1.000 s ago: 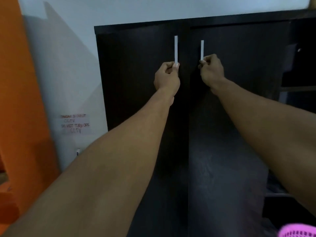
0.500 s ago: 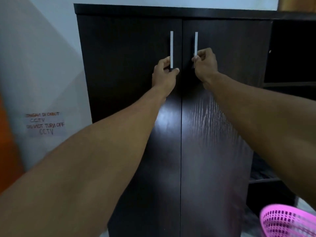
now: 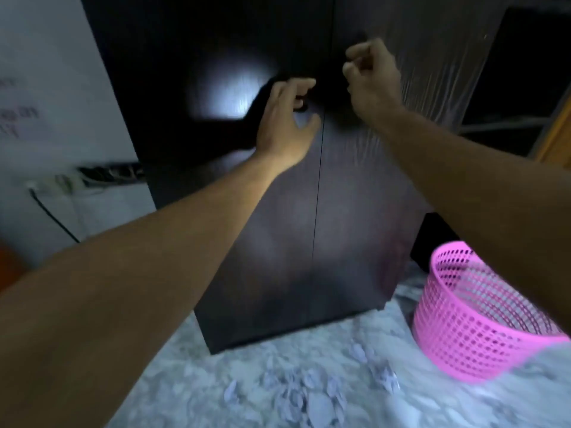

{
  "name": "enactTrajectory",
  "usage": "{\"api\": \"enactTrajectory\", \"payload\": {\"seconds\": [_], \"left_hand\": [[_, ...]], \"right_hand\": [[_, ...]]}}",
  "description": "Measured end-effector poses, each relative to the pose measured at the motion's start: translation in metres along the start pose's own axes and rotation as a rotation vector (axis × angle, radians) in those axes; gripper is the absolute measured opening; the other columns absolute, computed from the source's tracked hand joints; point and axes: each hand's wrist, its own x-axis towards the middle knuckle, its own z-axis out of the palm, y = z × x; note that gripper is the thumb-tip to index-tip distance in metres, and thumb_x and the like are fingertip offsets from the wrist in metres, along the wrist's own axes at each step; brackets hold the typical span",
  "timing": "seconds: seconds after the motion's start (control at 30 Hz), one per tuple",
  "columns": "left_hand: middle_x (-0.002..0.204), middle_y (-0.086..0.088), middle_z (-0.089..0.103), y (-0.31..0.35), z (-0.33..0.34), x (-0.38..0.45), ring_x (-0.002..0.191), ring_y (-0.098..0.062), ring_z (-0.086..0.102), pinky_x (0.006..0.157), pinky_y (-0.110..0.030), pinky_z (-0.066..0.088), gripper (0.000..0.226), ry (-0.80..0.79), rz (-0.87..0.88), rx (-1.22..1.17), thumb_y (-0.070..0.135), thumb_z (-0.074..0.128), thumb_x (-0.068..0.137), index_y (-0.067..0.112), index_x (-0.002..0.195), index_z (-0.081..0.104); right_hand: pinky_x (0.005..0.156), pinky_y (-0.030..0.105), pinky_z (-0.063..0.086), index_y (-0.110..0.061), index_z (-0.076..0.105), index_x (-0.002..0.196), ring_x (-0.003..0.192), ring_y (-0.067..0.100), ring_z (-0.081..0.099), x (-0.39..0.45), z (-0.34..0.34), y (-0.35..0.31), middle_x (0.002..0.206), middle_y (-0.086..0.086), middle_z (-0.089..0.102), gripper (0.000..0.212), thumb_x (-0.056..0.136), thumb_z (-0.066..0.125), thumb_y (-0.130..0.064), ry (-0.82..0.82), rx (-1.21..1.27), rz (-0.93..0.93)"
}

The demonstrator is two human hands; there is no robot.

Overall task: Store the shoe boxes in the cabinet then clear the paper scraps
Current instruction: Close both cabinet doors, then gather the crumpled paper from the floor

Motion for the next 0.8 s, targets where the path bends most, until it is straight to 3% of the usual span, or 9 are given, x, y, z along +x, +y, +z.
{"api": "enactTrajectory", "payload": {"seconds": [0.1, 0.2, 0.27, 0.37, 0.47, 0.53, 0.63, 0.73, 0.8], "left_hand": [[0.125, 0.004, 0.05, -0.025, 0.027, -0.042, 0.108, -0.007, 0.06, 0.09, -0.006, 0.046, 0.051, -0.058, 0.001, -0.012, 0.009, 0.07, 0.086, 0.019, 0.135, 0.059], [0.124, 0.002, 0.055, -0.055, 0.058, -0.094, 0.103, -0.003, 0.06, 0.081, -0.006, 0.047, 0.051, -0.122, -0.091, -0.029, 0.013, 0.069, 0.086, 0.025, 0.134, 0.06], [0.121, 0.001, 0.059, -0.077, 0.08, -0.133, 0.099, 0.004, 0.058, 0.077, -0.003, 0.046, 0.047, -0.169, -0.143, -0.019, 0.013, 0.07, 0.087, 0.024, 0.132, 0.063], [0.116, -0.002, 0.064, -0.109, 0.107, -0.195, 0.095, -0.001, 0.063, 0.078, -0.006, 0.05, 0.04, -0.238, -0.22, 0.005, 0.01, 0.071, 0.088, 0.021, 0.127, 0.067], [0.108, -0.004, 0.065, -0.141, 0.132, -0.268, 0.089, -0.014, 0.068, 0.078, -0.02, 0.055, 0.034, -0.299, -0.342, 0.032, 0.007, 0.071, 0.088, 0.019, 0.119, 0.071], [0.105, -0.005, 0.061, -0.162, 0.142, -0.321, 0.088, -0.019, 0.067, 0.081, -0.029, 0.057, 0.032, -0.336, -0.436, 0.061, 0.006, 0.071, 0.088, 0.019, 0.116, 0.071], [0.111, -0.008, 0.056, -0.197, 0.144, -0.4, 0.1, -0.026, 0.064, 0.096, -0.041, 0.055, 0.031, -0.358, -0.584, 0.167, 0.014, 0.073, 0.089, 0.02, 0.12, 0.07], [0.138, -0.012, 0.048, -0.223, 0.135, -0.471, 0.131, -0.037, 0.048, 0.109, -0.052, 0.044, 0.043, -0.345, -0.778, 0.439, 0.035, 0.076, 0.089, 0.028, 0.13, 0.064], [0.152, -0.012, 0.04, -0.236, 0.126, -0.512, 0.14, -0.04, 0.038, 0.111, -0.058, 0.038, 0.058, -0.305, -0.864, 0.626, 0.048, 0.077, 0.086, 0.03, 0.138, 0.058]], "right_hand": [[0.084, 0.022, 0.053, -0.016, 0.061, 0.112, 0.092, 0.004, 0.059, -0.039, 0.001, 0.038, 0.103, -0.005, 0.059, 0.02, 0.095, 0.055, -0.023, -0.113, -0.001, -0.099], [0.085, 0.02, 0.053, -0.029, 0.052, 0.104, 0.09, -0.005, 0.059, -0.087, 0.003, 0.071, 0.097, -0.008, 0.058, 0.009, 0.097, 0.056, -0.025, -0.172, 0.033, -0.133], [0.085, 0.016, 0.049, -0.022, 0.056, 0.107, 0.089, -0.009, 0.058, -0.122, 0.004, 0.096, 0.097, -0.008, 0.058, 0.009, 0.097, 0.056, -0.023, -0.211, 0.042, -0.091], [0.083, 0.012, 0.047, -0.014, 0.062, 0.111, 0.093, 0.002, 0.06, -0.182, 0.004, 0.143, 0.108, 0.003, 0.065, 0.017, 0.095, 0.056, -0.02, -0.289, 0.014, -0.002], [0.076, 0.011, 0.047, -0.014, 0.062, 0.11, 0.086, 0.007, 0.06, -0.251, 0.007, 0.196, 0.109, 0.013, 0.066, 0.014, 0.097, 0.057, -0.012, -0.383, 0.047, 0.152], [0.069, 0.019, 0.052, -0.007, 0.063, 0.111, 0.077, 0.012, 0.061, -0.301, 0.003, 0.237, 0.102, 0.012, 0.064, 0.016, 0.099, 0.057, -0.015, -0.41, 0.099, 0.286], [0.078, 0.039, 0.059, -0.016, 0.064, 0.112, 0.087, 0.022, 0.066, -0.377, -0.012, 0.303, 0.109, 0.003, 0.061, 0.027, 0.09, 0.064, -0.032, -0.608, -0.149, 0.224], [0.09, 0.045, 0.056, -0.019, 0.059, 0.125, 0.105, 0.02, 0.061, -0.443, -0.038, 0.354, 0.121, 0.002, 0.057, 0.048, 0.088, 0.062, -0.05, -0.784, -0.284, 0.24], [0.097, 0.047, 0.052, -0.024, 0.054, 0.135, 0.119, 0.024, 0.054, -0.481, -0.054, 0.389, 0.133, 0.003, 0.054, 0.064, 0.085, 0.06, -0.062, -0.866, -0.366, 0.222]]}}
